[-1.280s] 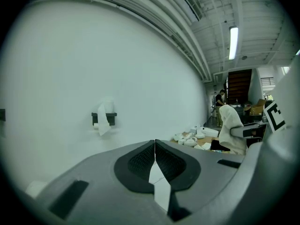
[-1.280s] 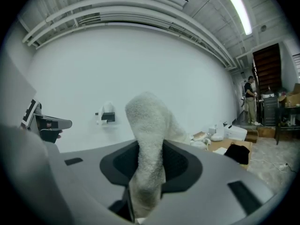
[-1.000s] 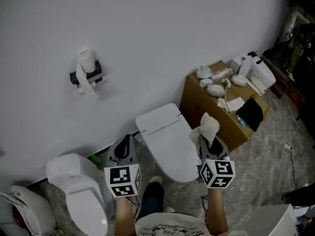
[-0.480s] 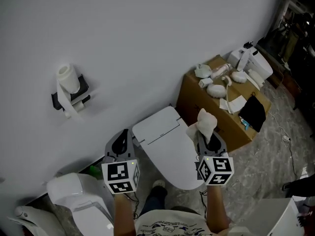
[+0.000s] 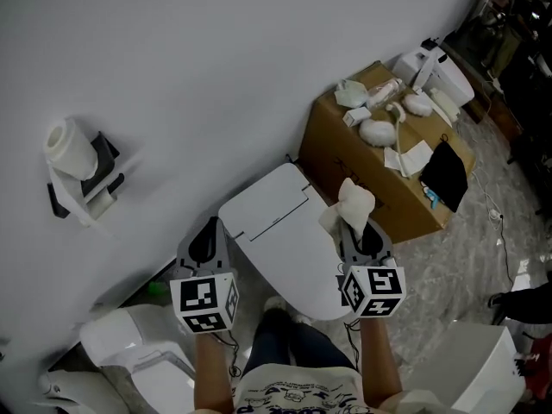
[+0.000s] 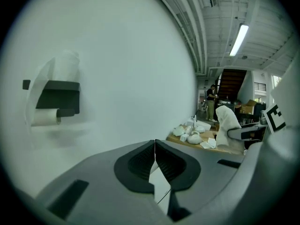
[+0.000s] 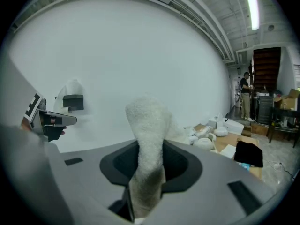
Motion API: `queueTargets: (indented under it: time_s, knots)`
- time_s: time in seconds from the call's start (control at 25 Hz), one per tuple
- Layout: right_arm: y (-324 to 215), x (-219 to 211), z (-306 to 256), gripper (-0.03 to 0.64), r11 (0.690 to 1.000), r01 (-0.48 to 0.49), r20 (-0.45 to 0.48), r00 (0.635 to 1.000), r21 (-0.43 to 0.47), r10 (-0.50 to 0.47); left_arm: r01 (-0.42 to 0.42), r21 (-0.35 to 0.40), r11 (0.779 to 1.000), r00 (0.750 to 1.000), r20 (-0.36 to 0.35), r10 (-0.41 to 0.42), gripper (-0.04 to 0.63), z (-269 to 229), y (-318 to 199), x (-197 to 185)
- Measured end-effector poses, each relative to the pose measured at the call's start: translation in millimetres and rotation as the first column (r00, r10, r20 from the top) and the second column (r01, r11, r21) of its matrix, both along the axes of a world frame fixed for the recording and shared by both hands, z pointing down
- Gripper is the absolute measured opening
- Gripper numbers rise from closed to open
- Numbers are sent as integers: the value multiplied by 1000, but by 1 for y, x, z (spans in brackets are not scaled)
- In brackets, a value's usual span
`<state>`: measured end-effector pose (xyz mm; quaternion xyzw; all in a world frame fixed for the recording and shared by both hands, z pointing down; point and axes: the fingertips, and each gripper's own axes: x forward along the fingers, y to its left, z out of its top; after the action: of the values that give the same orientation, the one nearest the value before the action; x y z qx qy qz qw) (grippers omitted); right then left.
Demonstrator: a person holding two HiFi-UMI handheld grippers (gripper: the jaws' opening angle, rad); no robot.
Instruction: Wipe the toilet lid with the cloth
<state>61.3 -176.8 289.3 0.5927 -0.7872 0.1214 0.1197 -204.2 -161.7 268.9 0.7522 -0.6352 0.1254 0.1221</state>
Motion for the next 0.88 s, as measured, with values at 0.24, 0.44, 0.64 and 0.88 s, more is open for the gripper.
queueTargets:
  time_s: [0.24, 0.44, 0.64, 0.88]
  knots:
    - [-16, 2, 31, 115, 998, 17, -10, 1000, -58, -18, -6, -51, 999, 1000, 6, 6, 9, 30, -19, 9]
    - [-23, 6, 75, 115, 989, 39, -21, 999, -142, -43, 3, -89, 996, 1000, 31, 0, 9, 62, -29, 17]
    - [-34, 15, 120, 115, 975, 48, -35, 998, -215, -57, 1, -138, 990, 1000, 18, 1, 9, 99, -41, 29]
    - [-41, 26, 173, 115, 957, 63, -50, 996, -282, -80, -7, -191, 982, 999, 44, 15, 9, 141, -47, 43]
